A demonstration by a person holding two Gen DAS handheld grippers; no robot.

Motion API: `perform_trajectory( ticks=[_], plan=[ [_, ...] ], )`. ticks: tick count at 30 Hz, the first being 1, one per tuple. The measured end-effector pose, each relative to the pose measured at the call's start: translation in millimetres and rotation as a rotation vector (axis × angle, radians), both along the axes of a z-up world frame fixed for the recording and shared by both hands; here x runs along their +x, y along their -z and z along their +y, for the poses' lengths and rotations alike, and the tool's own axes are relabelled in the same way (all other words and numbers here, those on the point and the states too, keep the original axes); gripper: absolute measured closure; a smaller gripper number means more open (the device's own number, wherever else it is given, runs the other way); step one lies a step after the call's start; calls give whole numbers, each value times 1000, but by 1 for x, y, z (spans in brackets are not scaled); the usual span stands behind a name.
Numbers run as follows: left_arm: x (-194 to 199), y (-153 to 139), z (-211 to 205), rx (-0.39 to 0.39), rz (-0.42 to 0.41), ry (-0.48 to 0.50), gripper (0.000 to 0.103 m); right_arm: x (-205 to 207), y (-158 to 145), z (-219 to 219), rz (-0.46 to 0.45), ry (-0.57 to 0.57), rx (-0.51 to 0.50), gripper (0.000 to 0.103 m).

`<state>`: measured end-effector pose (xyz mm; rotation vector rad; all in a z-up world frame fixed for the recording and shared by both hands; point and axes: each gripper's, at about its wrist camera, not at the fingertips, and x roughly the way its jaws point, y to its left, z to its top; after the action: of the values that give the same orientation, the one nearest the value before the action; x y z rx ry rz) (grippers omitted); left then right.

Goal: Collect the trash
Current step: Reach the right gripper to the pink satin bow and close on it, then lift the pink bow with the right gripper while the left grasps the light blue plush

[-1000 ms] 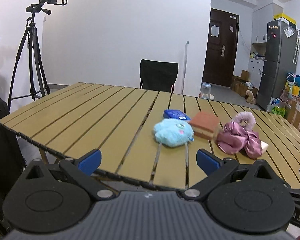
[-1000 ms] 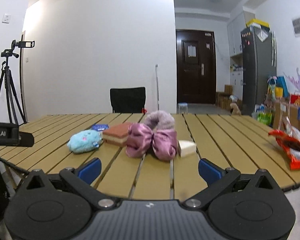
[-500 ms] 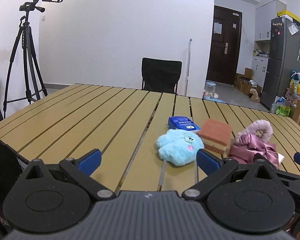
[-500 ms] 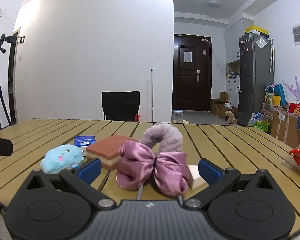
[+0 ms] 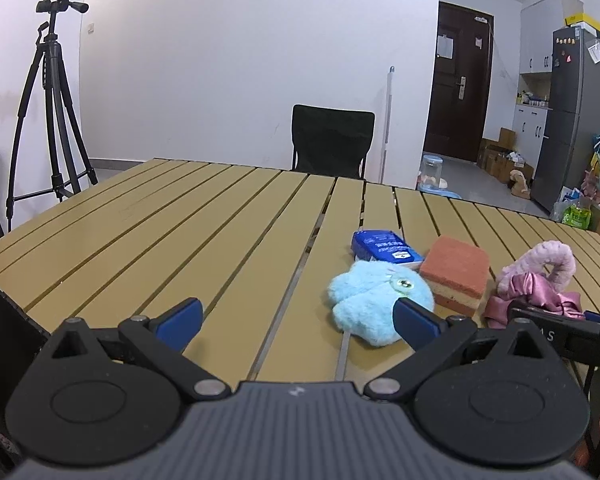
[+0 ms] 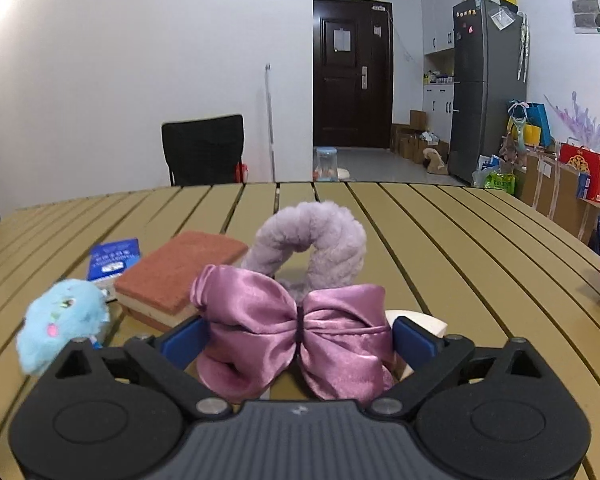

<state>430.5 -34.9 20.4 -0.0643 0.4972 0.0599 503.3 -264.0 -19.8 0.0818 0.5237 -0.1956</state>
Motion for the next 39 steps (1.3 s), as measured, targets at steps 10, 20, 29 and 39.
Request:
perform_trajectory(
  ticks=[10,20,29,39],
  plan=[
    [1,0,4,-4,14,-5,0,2,5,0,-1,-8,12,41],
    [8,-3,4,-10,31,-2,0,-22,3,-16,-66,-49,81,57],
    [19,-8,1,-41,58,-10,0,-39,-10,-33,-144,-35,102,58],
    [38,-5,-25,-10,86,-2,0,-60,-20,-57,-197,-7,71,58]
  ],
)
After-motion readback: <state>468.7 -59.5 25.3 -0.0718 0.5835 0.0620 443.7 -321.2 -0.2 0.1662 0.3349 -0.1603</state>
